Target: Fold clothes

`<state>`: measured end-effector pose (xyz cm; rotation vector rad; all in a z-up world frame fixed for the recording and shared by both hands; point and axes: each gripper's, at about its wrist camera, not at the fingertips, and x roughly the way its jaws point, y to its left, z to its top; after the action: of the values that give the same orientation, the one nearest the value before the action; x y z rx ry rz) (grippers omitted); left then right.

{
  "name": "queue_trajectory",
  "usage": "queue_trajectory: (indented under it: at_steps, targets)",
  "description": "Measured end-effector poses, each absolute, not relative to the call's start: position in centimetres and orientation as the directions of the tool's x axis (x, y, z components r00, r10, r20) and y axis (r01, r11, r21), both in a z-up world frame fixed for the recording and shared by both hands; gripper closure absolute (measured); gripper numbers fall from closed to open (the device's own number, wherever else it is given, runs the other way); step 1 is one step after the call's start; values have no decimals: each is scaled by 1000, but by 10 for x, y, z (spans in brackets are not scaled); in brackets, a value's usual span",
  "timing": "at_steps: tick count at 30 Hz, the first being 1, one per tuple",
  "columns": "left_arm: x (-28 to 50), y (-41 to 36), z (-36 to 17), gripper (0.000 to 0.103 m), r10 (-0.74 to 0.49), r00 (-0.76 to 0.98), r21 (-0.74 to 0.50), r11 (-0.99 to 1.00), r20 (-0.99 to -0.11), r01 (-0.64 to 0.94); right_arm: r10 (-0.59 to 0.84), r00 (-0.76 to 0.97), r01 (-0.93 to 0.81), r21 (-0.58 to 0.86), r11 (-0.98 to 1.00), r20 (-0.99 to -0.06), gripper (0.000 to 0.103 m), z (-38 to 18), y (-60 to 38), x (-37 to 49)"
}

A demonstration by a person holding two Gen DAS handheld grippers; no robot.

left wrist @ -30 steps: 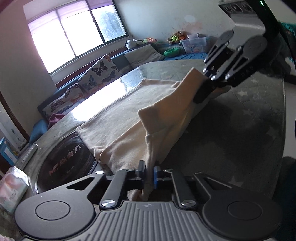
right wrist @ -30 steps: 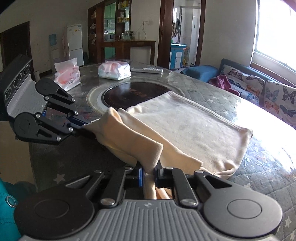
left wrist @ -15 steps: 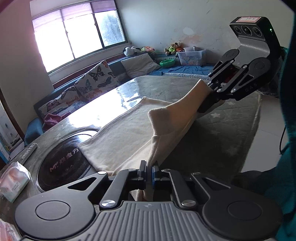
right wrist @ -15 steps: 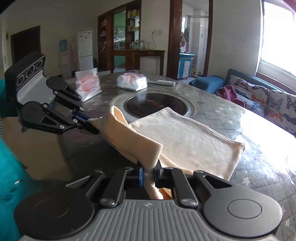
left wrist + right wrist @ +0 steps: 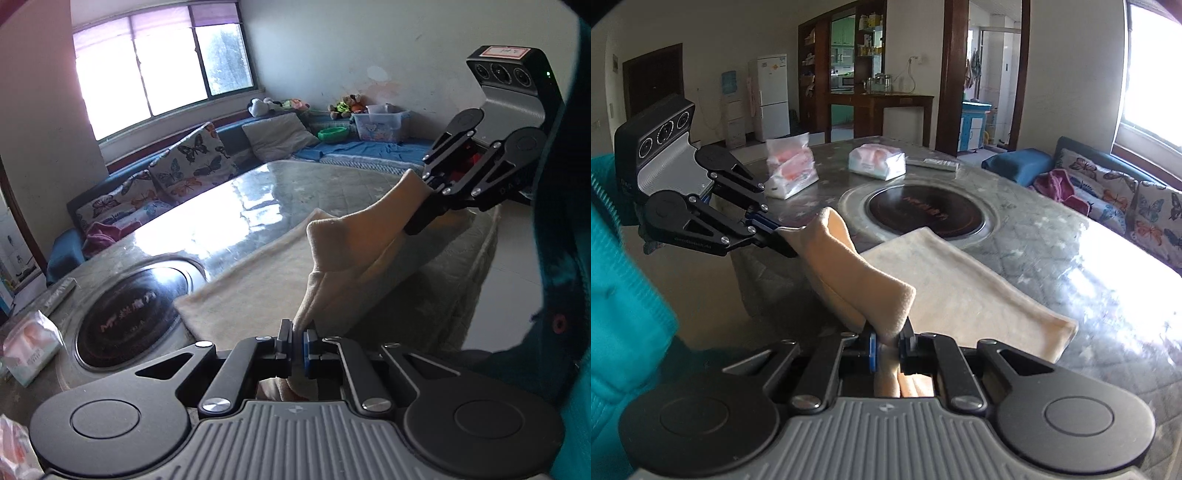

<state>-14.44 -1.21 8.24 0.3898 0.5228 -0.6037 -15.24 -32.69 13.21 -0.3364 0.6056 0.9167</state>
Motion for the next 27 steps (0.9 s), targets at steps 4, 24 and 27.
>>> queue_trajectory:
  at_steps: [4, 24, 27]
  targets:
    - [-109, -14, 85, 97, -431, 717, 184, 773, -548, 607, 628, 470, -808, -15, 589, -620, 93, 138, -327, -119]
    - [61, -7, 20, 85, -279, 720, 51, 915, -635, 399, 492, 603, -551, 118, 826, -628, 80, 60, -329, 30]
    - [62, -2, 26, 84, -258, 738, 55, 927, -624, 371, 482, 608, -524, 137, 841, -631, 80, 60, -346, 22]
